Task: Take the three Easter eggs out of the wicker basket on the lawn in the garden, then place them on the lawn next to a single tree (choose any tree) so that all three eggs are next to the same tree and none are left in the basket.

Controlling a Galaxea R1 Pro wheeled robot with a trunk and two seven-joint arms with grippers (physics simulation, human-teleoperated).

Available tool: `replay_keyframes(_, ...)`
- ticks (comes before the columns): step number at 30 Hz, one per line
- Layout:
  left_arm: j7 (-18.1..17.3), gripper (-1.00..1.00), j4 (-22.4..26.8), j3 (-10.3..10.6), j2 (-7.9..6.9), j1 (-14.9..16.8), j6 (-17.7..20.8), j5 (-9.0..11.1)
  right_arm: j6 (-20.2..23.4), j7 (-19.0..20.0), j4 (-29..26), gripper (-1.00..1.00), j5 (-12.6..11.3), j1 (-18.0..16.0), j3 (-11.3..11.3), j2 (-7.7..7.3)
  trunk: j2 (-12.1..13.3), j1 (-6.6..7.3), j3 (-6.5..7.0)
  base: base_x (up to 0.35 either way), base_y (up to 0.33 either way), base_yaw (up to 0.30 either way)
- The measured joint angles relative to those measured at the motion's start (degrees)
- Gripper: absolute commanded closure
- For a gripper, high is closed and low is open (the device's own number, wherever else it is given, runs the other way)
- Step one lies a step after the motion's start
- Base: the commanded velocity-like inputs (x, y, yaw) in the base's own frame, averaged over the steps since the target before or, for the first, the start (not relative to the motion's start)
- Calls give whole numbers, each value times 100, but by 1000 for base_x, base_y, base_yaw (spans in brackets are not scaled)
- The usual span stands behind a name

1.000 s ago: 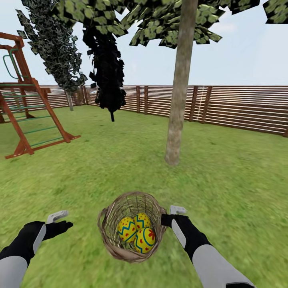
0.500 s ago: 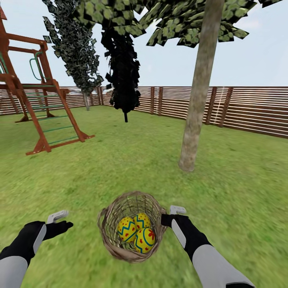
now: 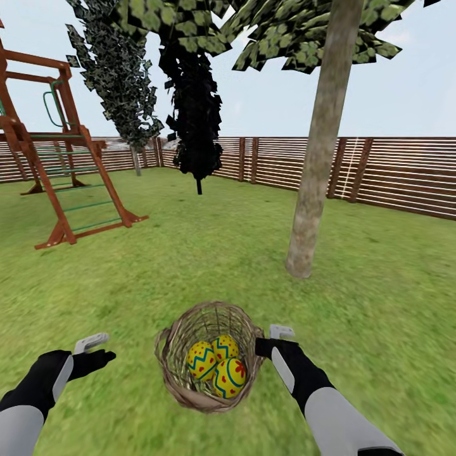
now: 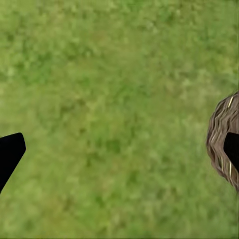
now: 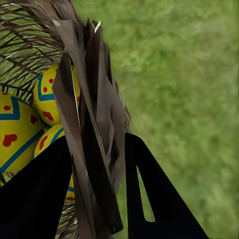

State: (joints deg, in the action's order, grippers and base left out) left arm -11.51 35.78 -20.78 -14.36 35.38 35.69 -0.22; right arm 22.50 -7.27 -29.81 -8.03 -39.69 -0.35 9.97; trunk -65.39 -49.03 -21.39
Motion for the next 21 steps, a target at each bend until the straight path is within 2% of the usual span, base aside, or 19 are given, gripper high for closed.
replay_keyframes(8, 0, -100, 2, 0, -2, -1, 2, 0, -1, 1, 0, 100, -18, -1, -2, 1, 0, 0, 0, 302, 0, 133)
replay_keyframes(21, 0, -100, 2, 0, -6, 0, -2, 0, 7, 1, -2, 100, -5, 0, 2, 0, 0, 0, 0, 302, 0, 3)
